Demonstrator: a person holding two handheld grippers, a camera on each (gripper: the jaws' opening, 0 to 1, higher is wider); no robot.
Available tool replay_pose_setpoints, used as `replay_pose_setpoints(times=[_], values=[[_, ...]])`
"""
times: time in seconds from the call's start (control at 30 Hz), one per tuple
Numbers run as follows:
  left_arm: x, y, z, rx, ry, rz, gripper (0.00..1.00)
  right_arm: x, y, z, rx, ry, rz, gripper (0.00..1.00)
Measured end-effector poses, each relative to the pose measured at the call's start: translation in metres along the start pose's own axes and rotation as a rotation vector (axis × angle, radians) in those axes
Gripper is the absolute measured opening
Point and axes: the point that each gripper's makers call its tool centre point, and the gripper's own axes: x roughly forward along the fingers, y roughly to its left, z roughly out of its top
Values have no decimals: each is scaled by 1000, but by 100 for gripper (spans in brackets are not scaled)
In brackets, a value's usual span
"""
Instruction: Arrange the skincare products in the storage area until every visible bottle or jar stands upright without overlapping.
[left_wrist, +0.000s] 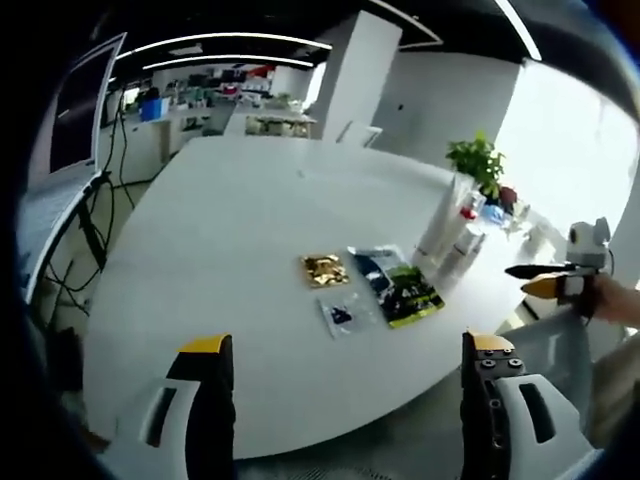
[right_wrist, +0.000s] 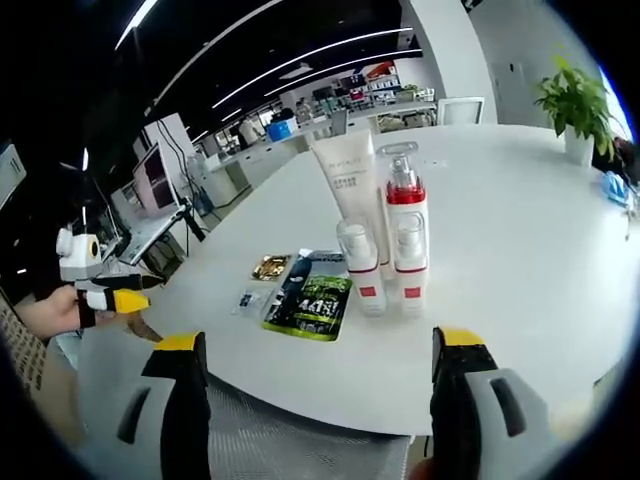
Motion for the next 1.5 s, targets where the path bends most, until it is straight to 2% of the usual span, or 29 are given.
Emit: replay_pose_setpoints(times=[0.1, 0.3, 1.5], values=[[0, 0, 0, -8, -2, 4, 92, 0, 0, 0, 0, 2, 6, 93], [1, -2, -3, 29, 19, 12, 92, 1, 0, -1, -2, 5, 10, 93], [2, 0, -6, 30, 34, 16, 90, 1, -1, -1, 3, 2, 8, 92]])
